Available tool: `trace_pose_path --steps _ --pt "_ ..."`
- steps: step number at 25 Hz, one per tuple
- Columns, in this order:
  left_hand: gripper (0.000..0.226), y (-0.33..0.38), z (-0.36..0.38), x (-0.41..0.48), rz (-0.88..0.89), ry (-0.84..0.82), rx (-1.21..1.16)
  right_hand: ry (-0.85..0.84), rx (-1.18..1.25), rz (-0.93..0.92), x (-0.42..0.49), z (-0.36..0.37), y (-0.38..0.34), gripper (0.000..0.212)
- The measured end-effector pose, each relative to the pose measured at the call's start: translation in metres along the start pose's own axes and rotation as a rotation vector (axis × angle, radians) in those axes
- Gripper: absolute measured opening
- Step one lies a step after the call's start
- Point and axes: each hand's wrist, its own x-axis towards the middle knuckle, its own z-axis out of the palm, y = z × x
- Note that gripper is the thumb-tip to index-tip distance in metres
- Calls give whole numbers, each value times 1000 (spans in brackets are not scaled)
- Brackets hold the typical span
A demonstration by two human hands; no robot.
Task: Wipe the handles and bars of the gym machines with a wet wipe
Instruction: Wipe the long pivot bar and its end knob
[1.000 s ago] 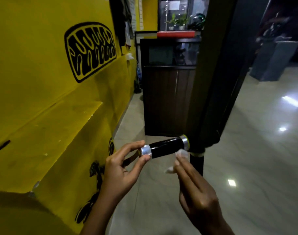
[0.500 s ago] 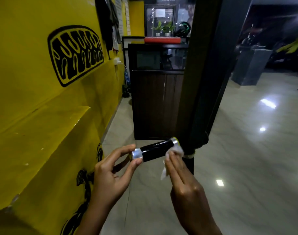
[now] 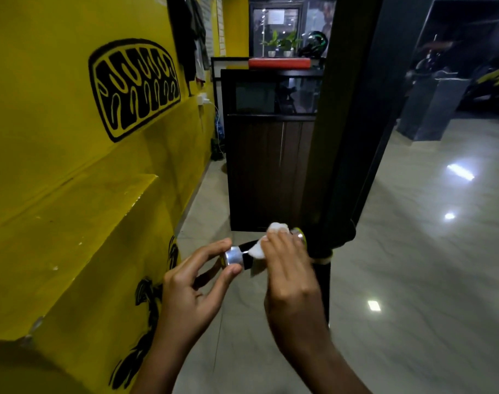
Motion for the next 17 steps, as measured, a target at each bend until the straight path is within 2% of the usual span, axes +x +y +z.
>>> trace_pose_path --steps 2,4,7,9,11,12,14,17 --pt "39 -1 -3 -2 -26 -16 -44 -6 64 -64 -1 0 -14 42" --pt "42 -2 -5 -3 -41 -36 -56 -59 148 -148 -7 -6 -11 51" --pt "40 -1 -3 -2 -51 -39 -47 -54 205 -243 -17 -29 7 47" --pt "39 -1 -1 0 -51 -26 -59 58 259 -181 -10 -38 19 35" --pt "36 -2 0 0 -43 -23 -68 92 315 -65 4 -34 22 41" --pt "37 -3 0 -1 -45 -27 -66 55 297 -31 9 -26 24 45" --pt "39 -2 1 -1 -50 -34 -54 -12 108 4 12 -10 23 53" --pt "40 -1 0 0 -29 -29 -43 3 -15 -32 13 -1 14 35"
